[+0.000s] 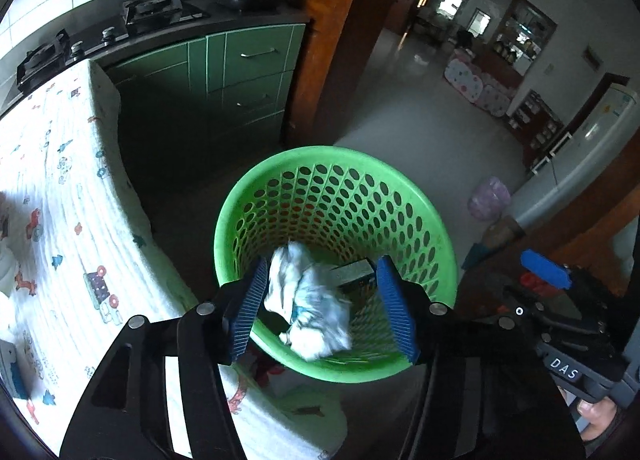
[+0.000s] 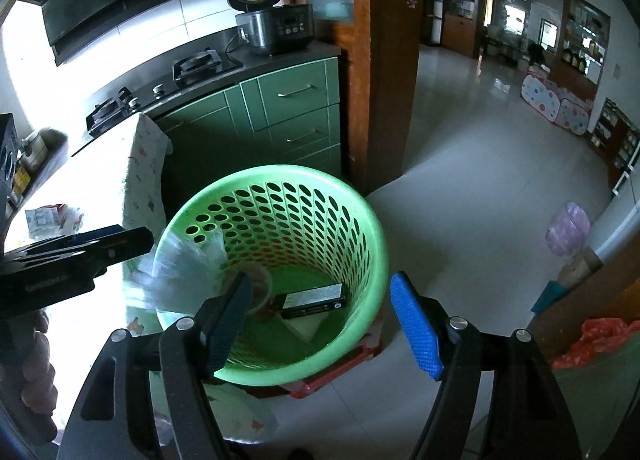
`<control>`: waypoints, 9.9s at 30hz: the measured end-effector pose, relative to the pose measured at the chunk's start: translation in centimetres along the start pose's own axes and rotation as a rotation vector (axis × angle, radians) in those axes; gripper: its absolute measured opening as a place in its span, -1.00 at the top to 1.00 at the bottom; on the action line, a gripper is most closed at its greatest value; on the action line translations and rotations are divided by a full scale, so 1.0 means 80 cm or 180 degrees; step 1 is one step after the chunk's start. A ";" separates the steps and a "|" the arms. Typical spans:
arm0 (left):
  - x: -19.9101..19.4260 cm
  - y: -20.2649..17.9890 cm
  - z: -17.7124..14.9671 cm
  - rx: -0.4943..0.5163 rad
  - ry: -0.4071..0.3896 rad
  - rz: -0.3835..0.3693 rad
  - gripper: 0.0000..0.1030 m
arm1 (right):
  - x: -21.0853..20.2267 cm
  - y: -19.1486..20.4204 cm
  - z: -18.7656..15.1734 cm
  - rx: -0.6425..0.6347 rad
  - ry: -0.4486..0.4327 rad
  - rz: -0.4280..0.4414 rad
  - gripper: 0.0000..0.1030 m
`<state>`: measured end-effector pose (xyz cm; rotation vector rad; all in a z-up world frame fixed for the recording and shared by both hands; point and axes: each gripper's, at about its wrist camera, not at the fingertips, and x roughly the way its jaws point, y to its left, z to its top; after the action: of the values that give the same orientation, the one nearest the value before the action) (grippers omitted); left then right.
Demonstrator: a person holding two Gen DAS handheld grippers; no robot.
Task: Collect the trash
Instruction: 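Return both tools to the table toward the milk carton and plastic cup, then grasp the white milk carton with the right tool, then grasp the clear plastic cup with the left tool while the right tool holds the carton, then release the carton into the green basket with the right tool while the left tool drops the cup, then move both tools back over the table toward the orange bottle and red snack bag, then close the right tool on the red snack bag and lift it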
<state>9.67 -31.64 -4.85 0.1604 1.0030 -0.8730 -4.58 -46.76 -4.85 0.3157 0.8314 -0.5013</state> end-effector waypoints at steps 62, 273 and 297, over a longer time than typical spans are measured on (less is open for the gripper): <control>-0.292 0.453 -0.235 -0.2004 -0.0561 0.1856 -0.27 | 0.024 0.558 -0.043 -0.2801 0.0548 0.2424 -0.53; -0.304 0.488 -0.158 -0.0530 -0.0248 0.1967 -0.36 | 0.025 0.550 0.095 -0.2091 0.0258 0.1874 -0.53; -0.273 0.565 -0.155 -0.0223 0.0088 0.1425 -0.42 | 0.210 0.720 0.150 -0.1739 0.1502 0.1645 -0.48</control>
<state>27.92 16.67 -6.26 0.3241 0.9715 -0.4276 43.51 -8.89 -5.88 0.1290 1.2542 0.3029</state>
